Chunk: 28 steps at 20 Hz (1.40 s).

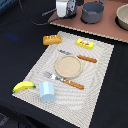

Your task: Interact with the objects in diverse but meaningful ways.

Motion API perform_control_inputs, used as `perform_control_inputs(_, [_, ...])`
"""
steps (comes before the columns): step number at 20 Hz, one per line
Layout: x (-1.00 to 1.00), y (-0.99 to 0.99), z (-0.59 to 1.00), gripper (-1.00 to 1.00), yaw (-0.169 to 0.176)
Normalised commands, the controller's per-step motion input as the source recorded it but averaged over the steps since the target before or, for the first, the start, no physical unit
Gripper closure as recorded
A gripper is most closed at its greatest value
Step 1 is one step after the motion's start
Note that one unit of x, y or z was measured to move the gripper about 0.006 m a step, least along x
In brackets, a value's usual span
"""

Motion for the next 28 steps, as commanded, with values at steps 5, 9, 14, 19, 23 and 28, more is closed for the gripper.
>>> perform_control_inputs(5, [0.00, 0.12, -0.16, 1.00, 0.001])
perform_control_inputs(9, [-0.10, 0.02, -0.17, 1.00, 0.006])
perform_control_inputs(14, [-0.14, 0.00, -0.18, 1.00, 0.002])
perform_control_inputs(19, [-0.26, -0.01, -0.16, 1.00, 0.000])
perform_control_inputs(23, [-0.31, -0.03, -0.09, 1.00, 0.002])
perform_control_inputs(28, [-0.25, 0.00, -0.03, -1.00, 0.003])
